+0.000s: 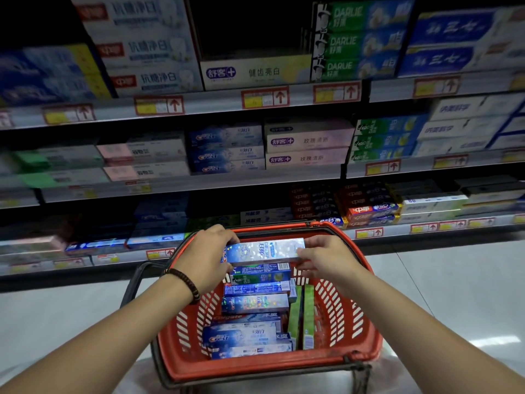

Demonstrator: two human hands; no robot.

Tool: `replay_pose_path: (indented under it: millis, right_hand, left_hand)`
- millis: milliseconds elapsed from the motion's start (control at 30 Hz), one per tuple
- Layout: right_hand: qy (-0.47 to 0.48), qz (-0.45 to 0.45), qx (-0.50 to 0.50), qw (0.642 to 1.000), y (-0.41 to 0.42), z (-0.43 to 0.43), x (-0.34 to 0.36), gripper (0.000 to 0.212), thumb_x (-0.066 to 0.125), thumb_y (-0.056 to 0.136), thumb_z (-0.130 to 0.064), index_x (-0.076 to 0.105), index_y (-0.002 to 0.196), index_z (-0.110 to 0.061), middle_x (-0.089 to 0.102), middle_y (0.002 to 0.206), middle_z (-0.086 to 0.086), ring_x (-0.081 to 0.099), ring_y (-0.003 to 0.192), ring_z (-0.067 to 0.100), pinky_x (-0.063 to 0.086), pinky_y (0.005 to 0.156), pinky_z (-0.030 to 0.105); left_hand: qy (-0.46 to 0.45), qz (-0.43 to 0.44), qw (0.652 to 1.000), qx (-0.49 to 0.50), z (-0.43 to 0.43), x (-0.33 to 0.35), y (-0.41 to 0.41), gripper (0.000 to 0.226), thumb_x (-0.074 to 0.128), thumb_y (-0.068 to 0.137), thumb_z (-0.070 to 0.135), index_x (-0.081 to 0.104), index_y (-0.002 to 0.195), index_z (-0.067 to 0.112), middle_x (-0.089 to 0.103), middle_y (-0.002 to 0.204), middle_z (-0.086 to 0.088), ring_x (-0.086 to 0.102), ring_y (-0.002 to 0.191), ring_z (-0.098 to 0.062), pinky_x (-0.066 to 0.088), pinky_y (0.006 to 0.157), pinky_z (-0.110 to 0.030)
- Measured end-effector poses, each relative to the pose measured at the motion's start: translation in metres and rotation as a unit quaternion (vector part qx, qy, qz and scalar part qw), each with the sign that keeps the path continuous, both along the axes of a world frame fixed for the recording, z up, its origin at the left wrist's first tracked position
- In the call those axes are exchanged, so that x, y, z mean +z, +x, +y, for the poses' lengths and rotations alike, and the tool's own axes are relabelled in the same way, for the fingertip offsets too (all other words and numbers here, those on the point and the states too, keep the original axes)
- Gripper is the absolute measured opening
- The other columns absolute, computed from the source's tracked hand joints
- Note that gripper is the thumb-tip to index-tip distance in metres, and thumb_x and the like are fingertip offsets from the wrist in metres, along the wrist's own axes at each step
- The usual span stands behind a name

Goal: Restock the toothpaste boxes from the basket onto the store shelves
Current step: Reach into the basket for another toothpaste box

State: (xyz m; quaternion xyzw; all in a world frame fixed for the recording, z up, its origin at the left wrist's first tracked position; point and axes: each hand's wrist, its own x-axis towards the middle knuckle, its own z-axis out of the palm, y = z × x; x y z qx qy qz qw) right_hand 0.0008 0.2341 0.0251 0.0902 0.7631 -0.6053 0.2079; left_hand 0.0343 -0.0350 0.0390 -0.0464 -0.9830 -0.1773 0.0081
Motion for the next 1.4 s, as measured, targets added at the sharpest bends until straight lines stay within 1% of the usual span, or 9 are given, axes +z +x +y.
replay_pose_path:
  millis: [233, 333, 400, 533, 867, 967, 1133, 1267, 1400]
  right_hand:
    - [-0.067, 0.002, -0.026, 0.997, -0.005, 0.002, 0.001, 0.028, 0.071, 0.100, -0.006, 0.064, 0.126, -0.001, 0.078, 0.111, 0.016, 0.080, 0.094, 0.027, 0.066, 0.083, 0.040]
    - [-0.092, 0.010, -0.045, 0.995, -0.005, 0.002, 0.005, 0.008, 0.068, 0.101, -0.002, 0.068, 0.108, -0.006, 0.079, 0.108, 0.016, 0.080, 0.094, 0.027, 0.065, 0.082, 0.038]
    - [-0.102, 0.016, -0.059, 0.993, -0.005, 0.001, 0.010, 0.008, 0.066, 0.102, -0.001, 0.068, 0.102, -0.009, 0.080, 0.106, 0.015, 0.080, 0.095, 0.028, 0.065, 0.083, 0.038]
    - [-0.136, 0.014, -0.099, 0.986, -0.010, 0.002, 0.015, 0.010, 0.068, 0.101, -0.001, 0.067, 0.109, -0.007, 0.078, 0.110, 0.017, 0.079, 0.099, 0.030, 0.065, 0.087, 0.041]
    - [-0.177, 0.026, -0.148, 0.973, -0.020, 0.009, 0.030, 0.018, 0.070, 0.100, -0.004, 0.067, 0.118, -0.004, 0.078, 0.109, 0.020, 0.080, 0.096, 0.031, 0.064, 0.092, 0.047]
    - [-0.182, 0.032, -0.157, 0.970, -0.023, 0.011, 0.035, 0.016, 0.070, 0.100, -0.004, 0.068, 0.116, -0.003, 0.078, 0.109, 0.020, 0.079, 0.097, 0.032, 0.064, 0.092, 0.047]
    - [-0.187, 0.037, -0.168, 0.967, -0.029, 0.010, 0.042, 0.015, 0.071, 0.100, -0.005, 0.069, 0.114, 0.000, 0.078, 0.109, 0.021, 0.079, 0.097, 0.034, 0.064, 0.093, 0.047]
    - [-0.165, 0.065, -0.172, 0.969, -0.032, 0.006, 0.046, 0.010, 0.073, 0.099, -0.012, 0.075, 0.102, -0.003, 0.081, 0.101, 0.016, 0.080, 0.094, 0.031, 0.065, 0.089, 0.044]
    - [-0.132, 0.113, -0.182, 0.968, -0.037, -0.004, 0.049, 0.013, 0.074, 0.099, -0.018, 0.077, 0.097, -0.005, 0.081, 0.092, 0.012, 0.081, 0.085, 0.028, 0.065, 0.083, 0.041]
  left_hand:
    - [0.001, 0.031, 1.000, 0.001, -0.003, 0.011, 0.000, 0.049, 0.089, 0.077, 0.026, 0.063, 0.117, 0.036, 0.051, 0.109, 0.018, 0.053, 0.107, -0.013, 0.053, 0.097, -0.037]
    - [0.021, 0.051, 0.998, -0.004, -0.006, 0.012, 0.002, 0.049, 0.086, 0.080, 0.026, 0.062, 0.121, 0.037, 0.048, 0.109, 0.016, 0.047, 0.108, -0.012, 0.049, 0.098, -0.034]
    - [0.030, 0.077, 0.997, -0.009, -0.008, 0.013, 0.002, 0.050, 0.084, 0.082, 0.026, 0.061, 0.124, 0.037, 0.047, 0.109, 0.016, 0.045, 0.107, -0.012, 0.045, 0.098, -0.030]
    - [0.064, 0.107, 0.992, 0.008, -0.009, 0.014, 0.002, 0.051, 0.083, 0.085, 0.031, 0.059, 0.129, 0.037, 0.050, 0.114, 0.017, 0.047, 0.111, -0.009, 0.039, 0.098, -0.023]
    - [0.174, 0.121, 0.974, 0.078, 0.004, 0.026, -0.001, 0.050, 0.086, 0.082, 0.034, 0.059, 0.124, 0.039, 0.059, 0.115, 0.019, 0.057, 0.105, 0.002, 0.045, 0.092, -0.018]
    - [0.238, 0.111, 0.960, 0.102, 0.006, 0.028, -0.003, 0.058, 0.086, 0.084, 0.025, 0.056, 0.130, 0.042, 0.063, 0.120, 0.020, 0.066, 0.105, -0.001, 0.055, 0.094, -0.027]
    - [0.350, 0.119, 0.918, 0.143, 0.007, 0.030, -0.009, 0.052, 0.078, 0.089, 0.004, 0.058, 0.127, 0.035, 0.064, 0.122, 0.021, 0.069, 0.104, 0.004, 0.059, 0.092, -0.023]
    - [0.404, 0.099, 0.895, 0.161, 0.001, 0.025, -0.020, 0.053, 0.077, 0.089, 0.001, 0.063, 0.122, 0.039, 0.069, 0.120, 0.013, 0.072, 0.107, -0.005, 0.059, 0.096, -0.032]
    - [0.429, 0.094, 0.883, 0.165, -0.002, 0.027, -0.029, 0.051, 0.077, 0.090, 0.002, 0.065, 0.124, 0.036, 0.071, 0.120, 0.012, 0.072, 0.104, -0.001, 0.057, 0.095, -0.026]
